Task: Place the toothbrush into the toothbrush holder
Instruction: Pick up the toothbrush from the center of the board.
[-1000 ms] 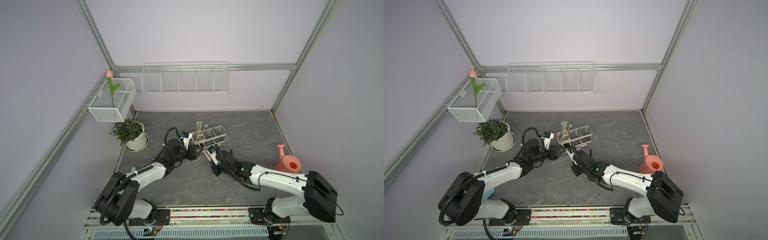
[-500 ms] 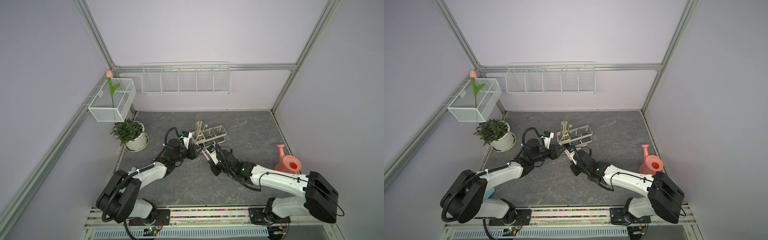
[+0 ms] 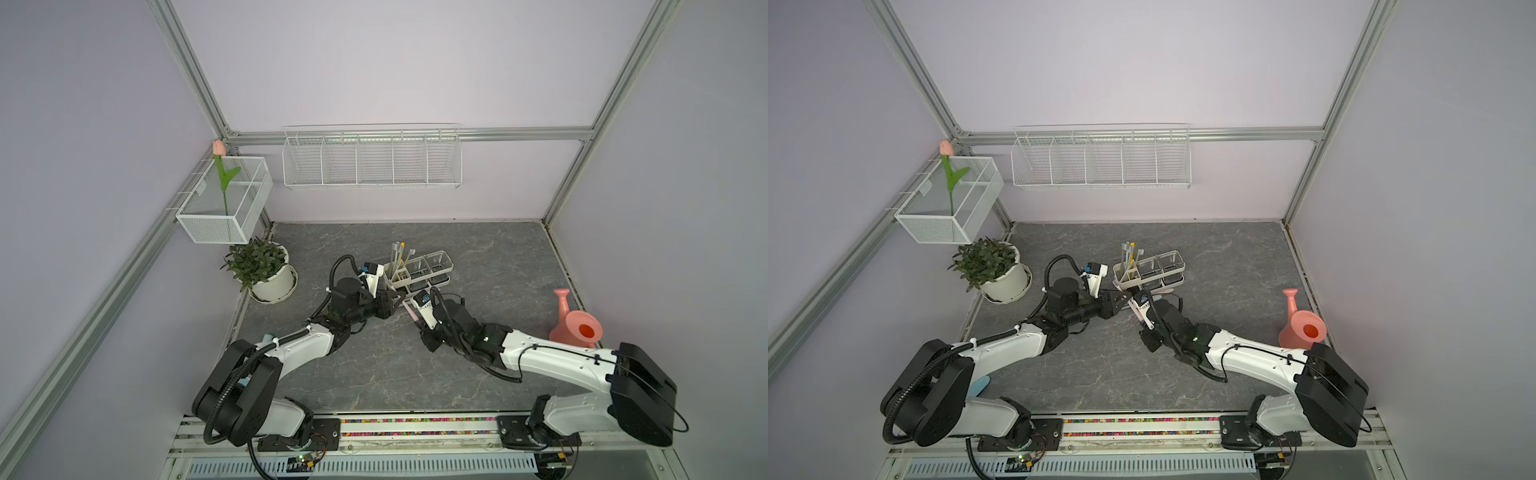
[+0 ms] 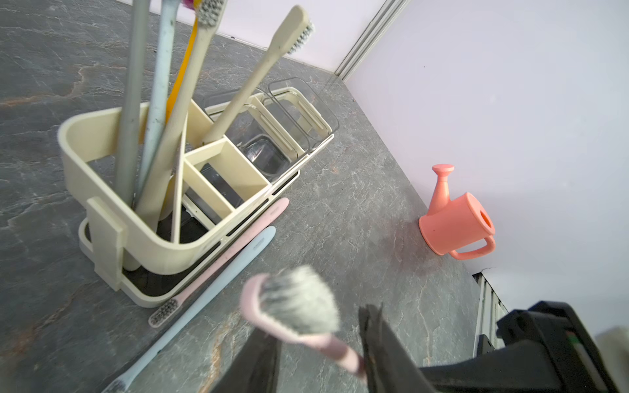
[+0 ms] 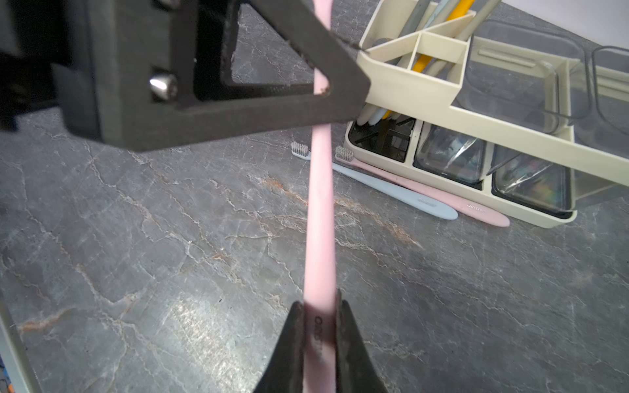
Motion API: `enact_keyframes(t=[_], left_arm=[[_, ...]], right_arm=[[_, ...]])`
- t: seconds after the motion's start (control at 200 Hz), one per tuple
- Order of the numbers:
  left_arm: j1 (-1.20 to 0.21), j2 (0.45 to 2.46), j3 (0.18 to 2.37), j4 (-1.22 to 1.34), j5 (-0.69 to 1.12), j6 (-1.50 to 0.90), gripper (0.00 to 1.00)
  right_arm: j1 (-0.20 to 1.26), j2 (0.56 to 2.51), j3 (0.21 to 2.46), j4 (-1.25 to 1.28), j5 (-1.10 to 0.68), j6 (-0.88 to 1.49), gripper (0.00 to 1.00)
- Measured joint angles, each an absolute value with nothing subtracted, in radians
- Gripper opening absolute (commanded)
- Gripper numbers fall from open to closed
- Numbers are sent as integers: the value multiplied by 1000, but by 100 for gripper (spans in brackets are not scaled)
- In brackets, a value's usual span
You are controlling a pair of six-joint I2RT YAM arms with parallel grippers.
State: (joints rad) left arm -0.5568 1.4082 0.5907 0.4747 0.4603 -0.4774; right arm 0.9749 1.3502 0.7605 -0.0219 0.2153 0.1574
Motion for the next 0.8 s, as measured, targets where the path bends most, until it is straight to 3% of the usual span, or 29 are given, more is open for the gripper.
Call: enact_keyframes(t=[0.48, 0.655, 0.8], left_arm=[[-557, 1408, 583, 482, 434, -485, 28], [-557, 1404, 579, 484, 426, -489, 20], [-566, 1383, 571, 497, 432, -504, 8]], right_arm=[[975, 1382, 760, 8, 205, 172, 7], [975, 1405, 761, 21, 194, 183, 7], [975, 1426, 761, 32, 186, 189, 7]])
